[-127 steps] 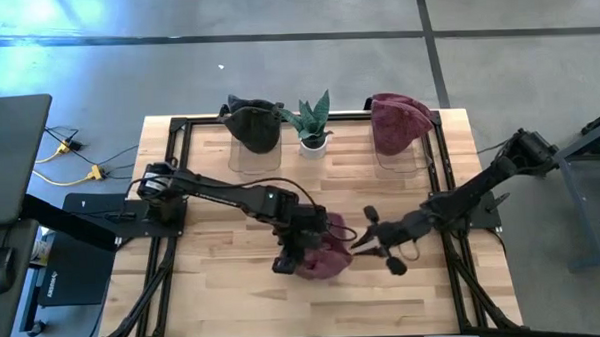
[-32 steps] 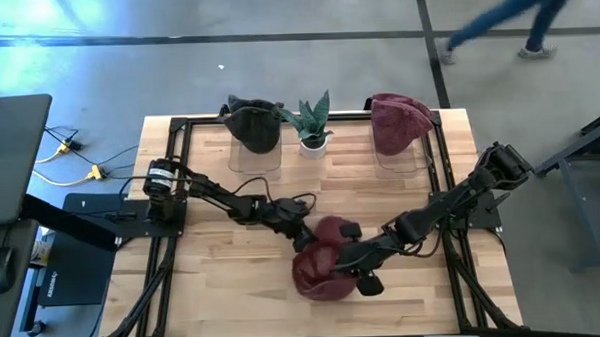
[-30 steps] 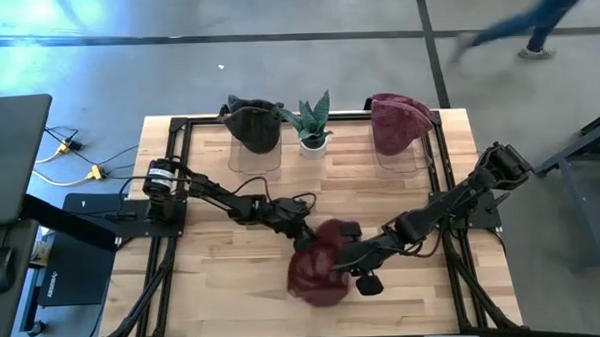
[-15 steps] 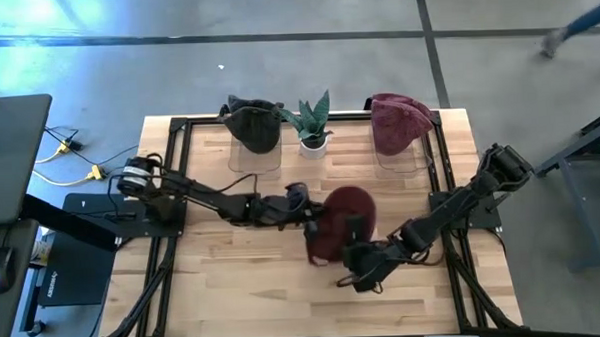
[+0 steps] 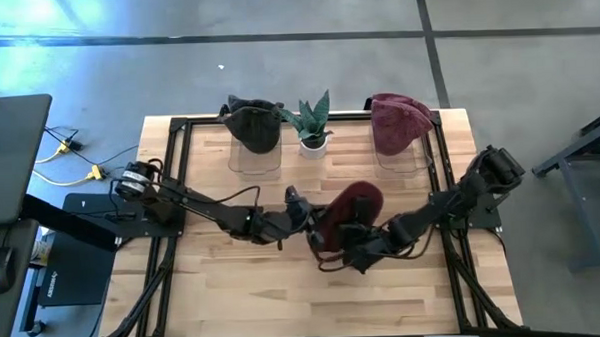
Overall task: Pick & Place hat
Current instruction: Put the red cap into the right transparent bin
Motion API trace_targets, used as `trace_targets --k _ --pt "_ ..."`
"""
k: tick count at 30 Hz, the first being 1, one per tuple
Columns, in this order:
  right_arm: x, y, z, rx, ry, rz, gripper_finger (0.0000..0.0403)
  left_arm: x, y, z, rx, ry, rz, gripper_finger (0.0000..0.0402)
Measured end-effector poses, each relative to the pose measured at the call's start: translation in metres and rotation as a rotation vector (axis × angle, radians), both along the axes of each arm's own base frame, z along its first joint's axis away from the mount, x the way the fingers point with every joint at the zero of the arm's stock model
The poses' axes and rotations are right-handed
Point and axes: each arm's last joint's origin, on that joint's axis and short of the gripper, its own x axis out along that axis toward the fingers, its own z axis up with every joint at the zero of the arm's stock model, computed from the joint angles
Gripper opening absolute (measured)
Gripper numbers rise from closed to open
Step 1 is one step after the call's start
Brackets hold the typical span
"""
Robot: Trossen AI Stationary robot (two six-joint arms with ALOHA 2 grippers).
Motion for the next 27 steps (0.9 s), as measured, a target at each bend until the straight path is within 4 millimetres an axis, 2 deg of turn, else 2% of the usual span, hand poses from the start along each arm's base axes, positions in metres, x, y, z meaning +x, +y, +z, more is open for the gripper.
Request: trace_targets --k 6,12,15,18,23,27 --pt "0.009 -0.009 -0.017 -0.245 -0.116 -0.209 0.0001 0.001 -0.005 0.004 -0.02 -0.012 -0.066 0.0" --pt "0.009 -0.003 -0.019 -0.294 -0.128 -0.201 0.0001 0.0 -0.007 0.003 -0.014 0.003 -0.083 0.0" --pt "0.005 0.002 -0.014 -0.261 -0.093 -0.13 0.0002 0.0 -0.008 0.002 -0.009 0.016 -0.083 0.0" --pt "-0.001 0.013 0.003 -0.207 -0.097 -0.037 0.0004 -0.001 -0.007 0.0 0.008 0.04 -0.046 0.0" --pt "-0.012 0.031 0.033 0.047 -0.1 0.174 0.0003 -0.002 -0.007 -0.001 0.02 0.06 -0.028 0.0" --pt "-0.012 0.042 0.032 0.237 -0.059 0.301 0.0031 -0.002 -0.006 -0.002 0.026 0.07 -0.014 0.0"
